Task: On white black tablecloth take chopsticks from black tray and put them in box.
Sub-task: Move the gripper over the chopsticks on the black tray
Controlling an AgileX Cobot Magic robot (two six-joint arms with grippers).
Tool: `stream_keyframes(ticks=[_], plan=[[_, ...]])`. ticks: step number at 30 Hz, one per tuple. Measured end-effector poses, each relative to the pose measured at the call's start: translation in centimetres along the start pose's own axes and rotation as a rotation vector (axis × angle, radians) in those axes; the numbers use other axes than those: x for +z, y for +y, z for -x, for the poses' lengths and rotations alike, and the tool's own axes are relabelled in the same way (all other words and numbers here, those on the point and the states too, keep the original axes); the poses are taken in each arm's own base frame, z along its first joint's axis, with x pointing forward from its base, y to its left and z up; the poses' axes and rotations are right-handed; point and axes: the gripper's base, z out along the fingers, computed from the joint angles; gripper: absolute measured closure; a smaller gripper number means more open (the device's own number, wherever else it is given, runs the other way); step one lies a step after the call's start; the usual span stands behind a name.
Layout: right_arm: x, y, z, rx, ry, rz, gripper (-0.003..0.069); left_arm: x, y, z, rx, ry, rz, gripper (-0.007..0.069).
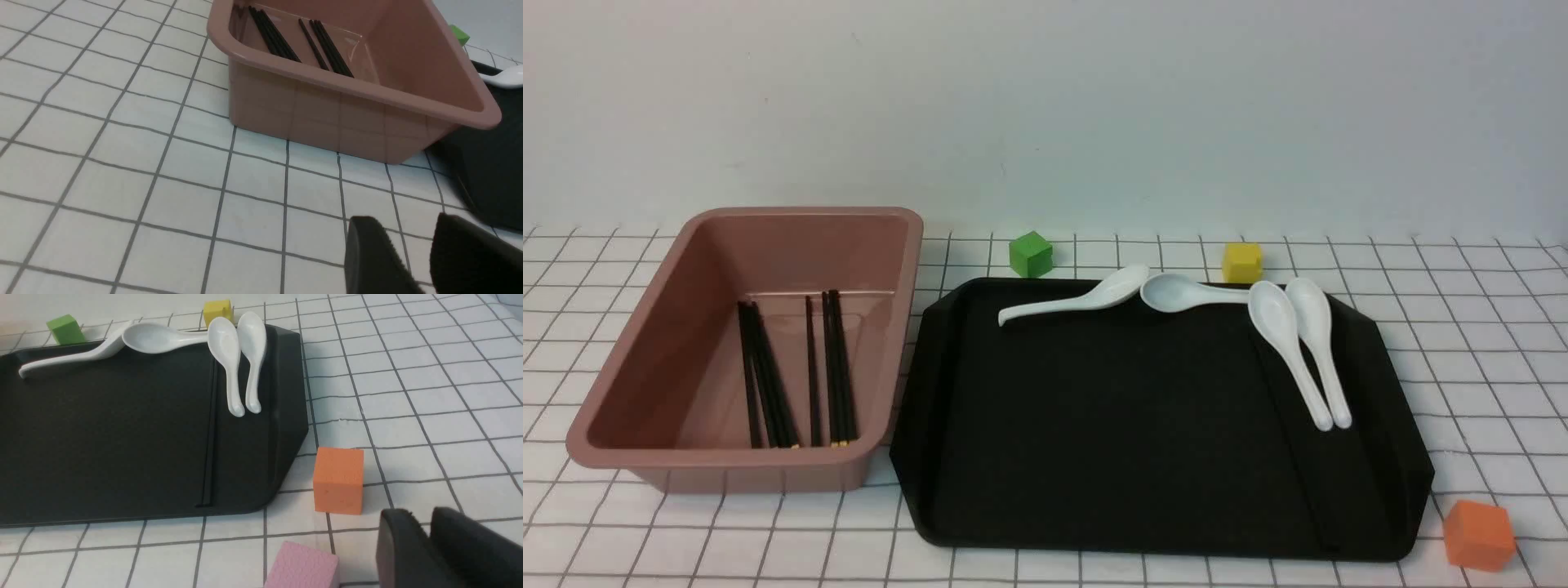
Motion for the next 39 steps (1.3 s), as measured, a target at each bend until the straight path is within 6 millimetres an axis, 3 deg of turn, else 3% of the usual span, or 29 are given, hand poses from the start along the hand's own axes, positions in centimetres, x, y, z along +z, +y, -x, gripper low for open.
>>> stream_keyframes(ticks=[35,37,39], plan=[[0.0,-0.02,0.05,-0.004,-0.005,-0.002,0.0492,0.0,0.0,0.0,0.0,0.0,0.0,0.0386],[0.01,0.08,0.16,0.038,-0.021,0.01,0.0491,0.0,0.0,0.0,0.0,0.0,0.0,0.0386],[0.07,0.42,0.32,0.223,-0.049,0.056,0.0488,0.0,0.0,0.0,0.0,0.0,0.0,0.0386]])
